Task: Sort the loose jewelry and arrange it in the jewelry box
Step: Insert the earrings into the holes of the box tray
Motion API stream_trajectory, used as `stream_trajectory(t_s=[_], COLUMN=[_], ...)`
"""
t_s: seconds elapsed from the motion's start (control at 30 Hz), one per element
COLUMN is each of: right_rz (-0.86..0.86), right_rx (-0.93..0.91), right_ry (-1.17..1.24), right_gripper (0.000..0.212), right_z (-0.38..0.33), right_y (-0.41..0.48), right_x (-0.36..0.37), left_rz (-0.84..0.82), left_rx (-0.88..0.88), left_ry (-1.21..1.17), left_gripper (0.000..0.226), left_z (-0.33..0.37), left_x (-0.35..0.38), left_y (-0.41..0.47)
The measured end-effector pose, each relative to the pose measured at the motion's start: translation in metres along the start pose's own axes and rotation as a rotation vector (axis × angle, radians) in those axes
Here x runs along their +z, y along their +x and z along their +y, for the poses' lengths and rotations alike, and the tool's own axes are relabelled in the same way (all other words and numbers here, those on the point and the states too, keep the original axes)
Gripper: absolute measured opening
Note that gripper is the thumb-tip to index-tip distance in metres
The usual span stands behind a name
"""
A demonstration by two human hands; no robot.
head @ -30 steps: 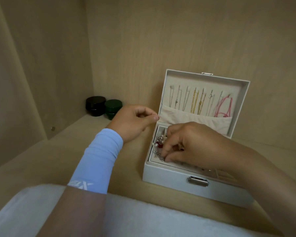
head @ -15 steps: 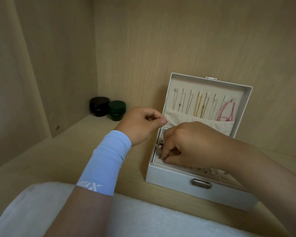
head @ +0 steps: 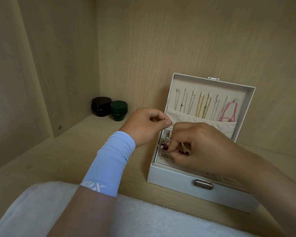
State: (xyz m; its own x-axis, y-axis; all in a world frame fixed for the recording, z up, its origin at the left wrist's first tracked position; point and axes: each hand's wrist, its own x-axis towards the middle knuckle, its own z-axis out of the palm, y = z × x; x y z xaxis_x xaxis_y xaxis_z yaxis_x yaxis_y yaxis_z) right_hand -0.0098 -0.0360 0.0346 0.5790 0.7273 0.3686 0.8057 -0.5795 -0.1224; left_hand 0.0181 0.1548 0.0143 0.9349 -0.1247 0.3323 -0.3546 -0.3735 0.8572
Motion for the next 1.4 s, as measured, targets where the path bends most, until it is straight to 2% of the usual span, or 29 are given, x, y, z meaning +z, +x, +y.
stream_trajectory(t_s=[0.17, 0.27, 0.5, 0.73, 0.93, 1.17, 1.4], right_rz=[0.116, 0.029, -0.098, -0.053, -0.064, -0.07, -0.034], right_rx=[0.198, 0.293, 0.358, 0.37, 0.311, 0.183, 0.169], right_ry=[0.204, 0.191, 0.308, 0.355, 0.342, 0.124, 0.023], right_gripper=[0.009, 0.009, 0.008, 0.007, 0.007, 0.011, 0.01], right_z=[0.023, 0.04, 0.054, 0.063, 0.064, 0.058, 0.057], right_y=[-0.015, -0.028, -0.052, -0.056, -0.055, -0.055, -0.054], right_x=[-0.02, -0.029, -0.023, -0.018, -0.015, -0.018, -0.014], left_rz=[-0.024, -0.037, -0.109, -0.126, -0.119, -0.106, -0.097], left_rx=[0.0, 0.005, 0.062, 0.068, 0.052, 0.063, 0.058], left_ry=[0.022, 0.03, 0.058, 0.092, 0.117, 0.12, 0.098], left_gripper=[0.009, 0.006, 0.007, 0.013, 0.01, 0.011, 0.011], left_z=[0.0, 0.0, 0.005, 0.004, 0.003, 0.002, 0.004], left_x=[0.003, 0.007, 0.029, 0.039, 0.04, 0.039, 0.038], left_y=[0.0, -0.001, -0.001, -0.003, -0.003, -0.002, -0.003])
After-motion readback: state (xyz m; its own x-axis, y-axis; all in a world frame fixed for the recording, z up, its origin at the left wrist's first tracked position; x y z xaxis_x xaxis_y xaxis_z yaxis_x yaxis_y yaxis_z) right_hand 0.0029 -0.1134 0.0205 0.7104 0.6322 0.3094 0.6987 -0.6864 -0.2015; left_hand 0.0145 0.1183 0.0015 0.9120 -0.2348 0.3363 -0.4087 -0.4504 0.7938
